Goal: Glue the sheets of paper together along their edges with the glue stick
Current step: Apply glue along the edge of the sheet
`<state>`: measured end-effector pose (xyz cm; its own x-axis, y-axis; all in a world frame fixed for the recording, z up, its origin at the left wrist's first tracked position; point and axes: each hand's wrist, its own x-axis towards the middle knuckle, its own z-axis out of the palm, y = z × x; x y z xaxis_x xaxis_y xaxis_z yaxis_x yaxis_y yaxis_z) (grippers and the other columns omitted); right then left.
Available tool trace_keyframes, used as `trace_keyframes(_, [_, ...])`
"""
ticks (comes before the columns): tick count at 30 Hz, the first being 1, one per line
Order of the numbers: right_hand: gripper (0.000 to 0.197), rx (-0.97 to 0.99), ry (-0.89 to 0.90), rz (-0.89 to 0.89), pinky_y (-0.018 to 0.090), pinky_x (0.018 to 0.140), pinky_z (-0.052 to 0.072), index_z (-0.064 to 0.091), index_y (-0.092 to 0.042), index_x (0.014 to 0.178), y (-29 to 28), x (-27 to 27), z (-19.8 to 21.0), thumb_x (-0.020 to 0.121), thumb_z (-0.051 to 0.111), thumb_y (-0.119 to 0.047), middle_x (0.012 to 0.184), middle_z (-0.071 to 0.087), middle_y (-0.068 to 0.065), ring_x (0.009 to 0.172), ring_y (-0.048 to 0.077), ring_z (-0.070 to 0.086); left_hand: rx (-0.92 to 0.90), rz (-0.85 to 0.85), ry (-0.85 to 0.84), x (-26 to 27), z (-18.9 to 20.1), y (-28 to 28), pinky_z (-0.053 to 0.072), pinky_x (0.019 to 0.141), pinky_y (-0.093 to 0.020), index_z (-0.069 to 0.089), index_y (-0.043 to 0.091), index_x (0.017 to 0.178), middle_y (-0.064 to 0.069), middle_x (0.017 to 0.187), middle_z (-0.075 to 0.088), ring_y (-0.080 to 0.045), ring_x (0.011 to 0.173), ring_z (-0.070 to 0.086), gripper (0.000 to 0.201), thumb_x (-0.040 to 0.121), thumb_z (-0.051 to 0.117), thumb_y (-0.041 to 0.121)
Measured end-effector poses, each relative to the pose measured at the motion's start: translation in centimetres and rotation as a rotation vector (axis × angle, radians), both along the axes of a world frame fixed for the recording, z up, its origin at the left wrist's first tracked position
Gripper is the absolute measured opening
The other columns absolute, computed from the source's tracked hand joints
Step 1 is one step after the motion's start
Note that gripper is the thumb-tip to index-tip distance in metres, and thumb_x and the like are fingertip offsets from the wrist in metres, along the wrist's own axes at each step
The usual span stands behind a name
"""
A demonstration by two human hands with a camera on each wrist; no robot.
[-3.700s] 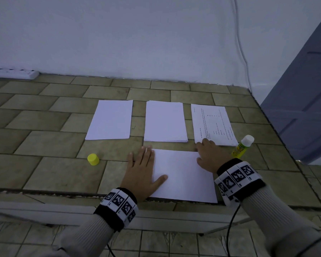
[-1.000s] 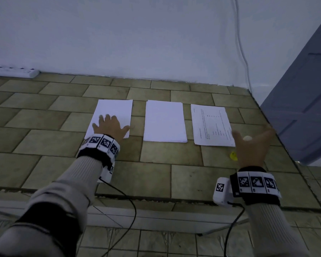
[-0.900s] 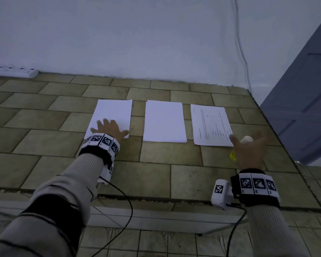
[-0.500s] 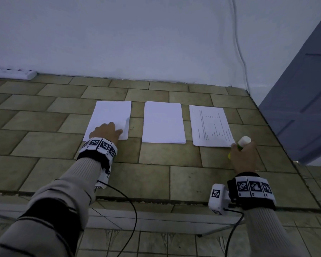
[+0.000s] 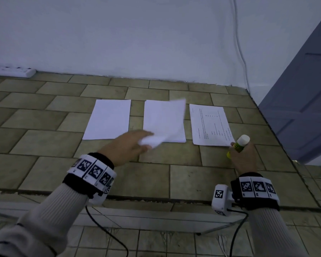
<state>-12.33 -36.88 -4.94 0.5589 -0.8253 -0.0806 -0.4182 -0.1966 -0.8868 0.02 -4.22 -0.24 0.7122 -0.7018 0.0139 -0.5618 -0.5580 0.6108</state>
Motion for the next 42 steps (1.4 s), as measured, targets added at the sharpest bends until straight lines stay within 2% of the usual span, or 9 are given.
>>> trace_keyframes(6, [0.036, -0.027, 0.0, 0.057, 0.032, 0.085, 0.042, 0.046, -0.002, 0.121, 0.4, -0.2, 0.1, 0.089, 0.061, -0.004, 0.123, 0.06, 0.013, 0.111, 0.027, 0.055, 0.267, -0.3, -0.065, -2.9, -2.7, -0.4, 0.004, 0.118, -0.026, 0.047, 0.031, 0.141, 0.003, 0.156, 0.031, -0.012, 0.148, 0.012, 0.053, 0.091, 0.064, 0.039])
trace_keyframes(13, [0.044, -0.14, 0.083, 0.183, 0.031, 0.081, 0.04, 0.052, 0.0, 0.125, 0.9, -0.7, 0.6, 0.084, 0.068, -0.004, 0.119, 0.058, 0.016, 0.104, 0.028, 0.054, 0.524, -0.372, -0.106, -4.1, -4.4, 0.4, -0.001, 0.122, -0.045, 0.029, 0.044, 0.147, 0.01, 0.162, -0.001, -0.009, 0.148, -0.015, 0.063, 0.091, 0.059, 0.044])
trace_keyframes(17, [0.047, -0.165, 0.073, 0.234, 0.031, 0.085, 0.043, 0.055, -0.006, 0.127, 1.2, -0.9, 1.0, 0.082, 0.068, 0.001, 0.122, 0.06, 0.016, 0.11, 0.03, 0.056, 0.38, -0.316, -0.075, -4.4, -4.2, 0.8, -0.002, 0.121, -0.034, 0.03, 0.037, 0.149, 0.013, 0.158, -0.004, -0.004, 0.145, -0.015, 0.061, 0.093, 0.053, 0.046])
trace_keyframes(20, [0.041, -0.207, 0.008, 0.298, 0.028, 0.081, 0.043, 0.058, -0.007, 0.122, 2.2, -0.8, 2.1, 0.082, 0.069, -0.004, 0.109, 0.062, 0.009, 0.101, 0.025, 0.059, 0.386, -0.136, -0.105, -4.6, -4.0, 0.7, 0.005, 0.123, -0.04, 0.023, 0.028, 0.152, 0.005, 0.163, 0.006, -0.005, 0.146, -0.008, 0.078, 0.086, 0.024, 0.07])
trace_keyframes(23, [0.044, -0.181, -0.017, 0.419, 0.023, 0.072, 0.046, 0.056, -0.009, 0.117, 3.8, -0.5, 3.4, 0.078, 0.076, -0.012, 0.1, 0.061, 0.001, 0.089, 0.019, 0.061, 0.54, 0.058, -0.147, -5.1, -4.4, 0.2, 0.003, 0.121, -0.041, 0.014, 0.018, 0.155, -0.004, 0.164, 0.005, -0.019, 0.15, -0.001, 0.121, 0.061, -0.014, 0.09])
trace_keyframes(28, [0.032, -0.088, -0.075, 0.578, 0.022, 0.065, 0.049, 0.056, -0.014, 0.097, 7.1, 0.7, 3.7, 0.076, 0.079, -0.023, 0.092, 0.063, 0.002, 0.077, 0.016, 0.06, 0.606, 0.122, -0.225, -5.5, -6.3, 0.0, 0.002, 0.12, -0.049, 0.009, 0.016, 0.155, -0.009, 0.164, -0.001, -0.027, 0.15, -0.004, 0.133, 0.05, -0.036, 0.084])
trace_keyframes(31, [0.024, -0.142, -0.086, 0.637, 0.007, 0.058, 0.04, 0.06, -0.018, 0.093, 9.0, 1.6, 3.4, 0.078, 0.077, -0.023, 0.086, 0.061, -0.002, 0.071, 0.004, 0.054, 0.553, 0.12, -0.237, -5.5, -7.2, 0.4, 0.001, 0.121, -0.052, 0.01, 0.019, 0.156, -0.008, 0.164, 0.001, -0.024, 0.15, -0.006, 0.125, 0.057, -0.033, 0.082])
trace_keyframes(38, [0.035, -0.138, -0.089, 0.675, 0.007, 0.055, 0.041, 0.06, -0.018, 0.095, 12.5, 5.0, 3.7, 0.069, 0.083, -0.021, 0.086, 0.059, -0.007, 0.073, 0.003, 0.054, 0.439, 0.128, -0.254, -5.7, -8.3, 1.2, -0.005, 0.119, -0.054, 0.014, 0.024, 0.156, -0.003, 0.164, 0.0, -0.021, 0.151, -0.006, 0.108, 0.071, -0.017, 0.084])
trace_keyframes(42, [0.03, -0.101, -0.124, 0.717, 0.033, 0.072, 0.056, 0.061, -0.007, 0.084, 14.3, 6.8, 3.7, 0.068, 0.083, -0.019, 0.083, 0.07, 0.002, 0.077, 0.015, 0.066, 0.376, 0.142, -0.271, -5.7, -8.6, 1.3, -0.001, 0.119, -0.055, 0.023, 0.024, 0.154, -0.003, 0.163, 0.007, -0.021, 0.151, 0.0, 0.104, 0.076, -0.009, 0.084])
